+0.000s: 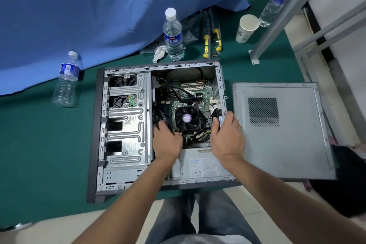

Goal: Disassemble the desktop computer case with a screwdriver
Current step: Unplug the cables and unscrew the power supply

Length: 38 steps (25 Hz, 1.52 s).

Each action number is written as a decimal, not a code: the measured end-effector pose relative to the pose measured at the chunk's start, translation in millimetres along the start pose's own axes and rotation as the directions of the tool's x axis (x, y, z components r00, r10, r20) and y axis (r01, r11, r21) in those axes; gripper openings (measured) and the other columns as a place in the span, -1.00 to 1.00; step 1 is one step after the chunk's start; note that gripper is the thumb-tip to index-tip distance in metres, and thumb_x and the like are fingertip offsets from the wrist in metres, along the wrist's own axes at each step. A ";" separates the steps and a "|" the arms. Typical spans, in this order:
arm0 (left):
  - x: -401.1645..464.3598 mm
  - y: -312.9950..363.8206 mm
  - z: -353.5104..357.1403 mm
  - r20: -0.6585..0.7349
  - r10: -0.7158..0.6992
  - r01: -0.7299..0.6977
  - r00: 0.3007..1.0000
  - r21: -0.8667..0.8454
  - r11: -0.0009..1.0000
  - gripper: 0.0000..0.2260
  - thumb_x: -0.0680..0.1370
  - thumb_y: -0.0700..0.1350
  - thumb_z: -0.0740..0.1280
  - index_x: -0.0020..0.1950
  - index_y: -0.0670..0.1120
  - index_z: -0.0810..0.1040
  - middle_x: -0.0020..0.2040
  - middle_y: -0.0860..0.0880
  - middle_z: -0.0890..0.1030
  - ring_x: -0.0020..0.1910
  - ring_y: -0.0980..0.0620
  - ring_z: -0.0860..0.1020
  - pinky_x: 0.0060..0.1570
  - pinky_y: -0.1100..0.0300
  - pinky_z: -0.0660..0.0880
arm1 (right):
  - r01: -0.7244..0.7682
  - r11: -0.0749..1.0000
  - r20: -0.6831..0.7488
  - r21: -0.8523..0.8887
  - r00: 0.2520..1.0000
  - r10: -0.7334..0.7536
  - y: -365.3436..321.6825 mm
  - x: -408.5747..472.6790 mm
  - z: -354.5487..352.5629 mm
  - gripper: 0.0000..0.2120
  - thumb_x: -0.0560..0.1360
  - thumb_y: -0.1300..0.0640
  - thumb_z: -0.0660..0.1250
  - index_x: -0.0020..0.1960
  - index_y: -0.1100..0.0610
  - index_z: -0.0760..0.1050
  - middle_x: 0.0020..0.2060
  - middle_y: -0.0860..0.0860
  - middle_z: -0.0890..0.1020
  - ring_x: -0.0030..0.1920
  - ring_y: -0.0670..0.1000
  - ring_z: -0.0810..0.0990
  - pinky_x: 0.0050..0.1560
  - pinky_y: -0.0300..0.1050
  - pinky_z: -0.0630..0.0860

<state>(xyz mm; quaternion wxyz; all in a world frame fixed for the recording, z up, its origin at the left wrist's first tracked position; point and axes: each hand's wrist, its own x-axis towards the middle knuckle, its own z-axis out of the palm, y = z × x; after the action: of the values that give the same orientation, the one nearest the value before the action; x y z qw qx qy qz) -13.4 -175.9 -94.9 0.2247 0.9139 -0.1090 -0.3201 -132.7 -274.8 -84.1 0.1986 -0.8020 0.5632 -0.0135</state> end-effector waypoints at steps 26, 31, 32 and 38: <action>16.3 21.2 -9.8 0.314 0.611 -0.686 0.726 0.387 0.616 -0.71 0.60 -0.05 0.30 0.32 0.02 0.48 0.24 0.01 0.49 0.23 -0.02 0.36 0.23 0.07 0.35 | -0.142 0.861 0.174 0.488 0.983 0.063 14.3 15.9 -15.9 -0.59 0.66 -0.11 -0.01 0.24 0.18 0.39 0.02 0.09 0.54 0.02 0.10 0.53 0.01 0.05 0.50; 32.5 29.0 4.9 0.510 0.746 -0.855 0.429 0.497 0.152 -0.68 0.58 0.03 0.30 0.30 -0.04 0.49 0.29 -0.04 0.43 0.38 -0.10 0.28 0.39 0.00 0.14 | 0.010 0.869 0.022 0.494 0.999 -0.024 -11.0 88.6 -47.1 -0.65 0.65 -0.04 0.07 0.34 0.13 0.31 0.12 0.07 0.49 0.08 0.06 0.51 0.10 -0.12 0.46; 36.3 32.9 8.5 0.549 0.738 -0.866 0.393 0.491 0.096 -0.69 0.58 0.03 0.30 0.28 -0.04 0.50 0.28 -0.05 0.44 0.38 -0.10 0.29 0.41 0.00 0.13 | 0.029 0.884 0.030 0.467 0.998 -0.049 -18.8 102.7 -48.4 -0.62 0.65 -0.03 0.07 0.40 0.12 0.27 0.19 0.09 0.45 0.14 0.07 0.49 0.18 -0.05 0.43; 51.8 42.3 31.6 0.682 0.618 -0.873 0.391 0.487 0.015 -0.68 0.57 0.09 0.28 0.26 -0.02 0.51 0.19 0.01 0.52 0.30 -0.07 0.31 0.44 -0.11 0.03 | 0.151 0.968 0.077 0.201 0.983 -0.169 -37.2 117.3 -14.2 -0.49 0.67 0.07 0.07 0.58 0.03 0.01 0.36 0.13 0.30 0.29 0.17 0.34 0.21 0.10 0.39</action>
<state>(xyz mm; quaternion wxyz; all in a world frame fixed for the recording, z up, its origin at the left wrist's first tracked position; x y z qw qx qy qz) 4.2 -241.4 -124.2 -0.1037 0.6376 -0.7414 -0.1817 -59.9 -375.1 -82.4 0.3003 -0.8214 0.4826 -0.0466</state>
